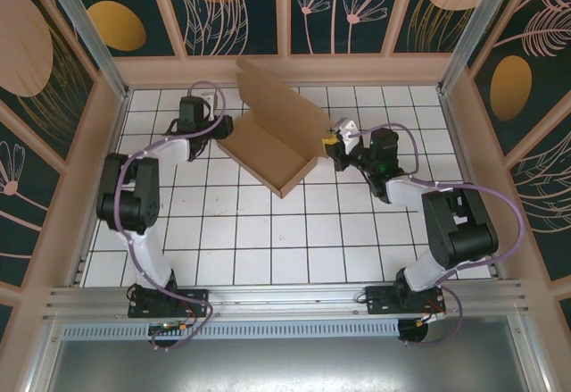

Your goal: Fold the paper box

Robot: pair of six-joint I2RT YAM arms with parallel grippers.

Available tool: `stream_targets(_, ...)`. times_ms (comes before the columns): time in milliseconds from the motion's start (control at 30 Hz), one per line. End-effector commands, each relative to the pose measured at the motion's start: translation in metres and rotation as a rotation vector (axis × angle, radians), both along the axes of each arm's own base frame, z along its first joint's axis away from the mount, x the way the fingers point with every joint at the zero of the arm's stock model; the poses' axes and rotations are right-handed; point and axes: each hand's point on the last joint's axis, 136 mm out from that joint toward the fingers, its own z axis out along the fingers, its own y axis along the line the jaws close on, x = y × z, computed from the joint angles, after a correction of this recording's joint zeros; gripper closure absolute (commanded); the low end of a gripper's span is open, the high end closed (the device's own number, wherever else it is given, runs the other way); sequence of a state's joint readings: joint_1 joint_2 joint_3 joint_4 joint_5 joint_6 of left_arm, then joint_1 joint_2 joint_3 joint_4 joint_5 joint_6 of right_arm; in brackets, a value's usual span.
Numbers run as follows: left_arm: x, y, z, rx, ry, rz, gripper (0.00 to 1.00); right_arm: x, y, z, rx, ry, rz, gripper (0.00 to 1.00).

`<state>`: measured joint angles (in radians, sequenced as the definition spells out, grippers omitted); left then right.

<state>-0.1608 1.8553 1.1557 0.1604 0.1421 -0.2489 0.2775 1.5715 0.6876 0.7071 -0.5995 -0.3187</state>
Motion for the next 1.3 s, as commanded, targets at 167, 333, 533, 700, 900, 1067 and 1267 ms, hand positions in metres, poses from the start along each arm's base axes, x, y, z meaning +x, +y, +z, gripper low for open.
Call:
stream_targets(167,-0.031,0.065,0.084,0.056,-0.252,0.285,0.47,-0.052,0.008,-0.006,-0.105,-0.113,0.222,0.96)
stream_targets(333,-0.036,0.082,0.091,0.028,-0.291,0.317,0.46,-0.071,0.003,0.011,-0.073,-0.153,0.316,0.97)
stream_targets(533,-0.043,0.038,0.097,0.046,-0.418,-0.029,0.44,-0.08,-0.003,0.017,-0.084,-0.162,0.355,0.99)
stream_targets(700,-0.069,0.007,0.097,0.07,-0.574,-0.265,0.43,-0.084,-0.003,0.021,-0.069,-0.174,0.361,0.99)
stream_targets(900,-0.066,0.012,0.094,0.136,-0.647,-0.262,0.36,-0.088,0.001,0.017,-0.073,-0.166,0.378,0.99)
stream_targets(1067,-0.063,0.01,0.09,0.119,-0.659,-0.33,0.35,-0.087,0.002,0.015,-0.077,-0.164,0.382,1.0)
stream_targets(1267,-0.055,0.004,0.087,0.163,-0.681,-0.43,0.36,-0.088,0.005,0.011,-0.092,-0.159,0.389,1.0)
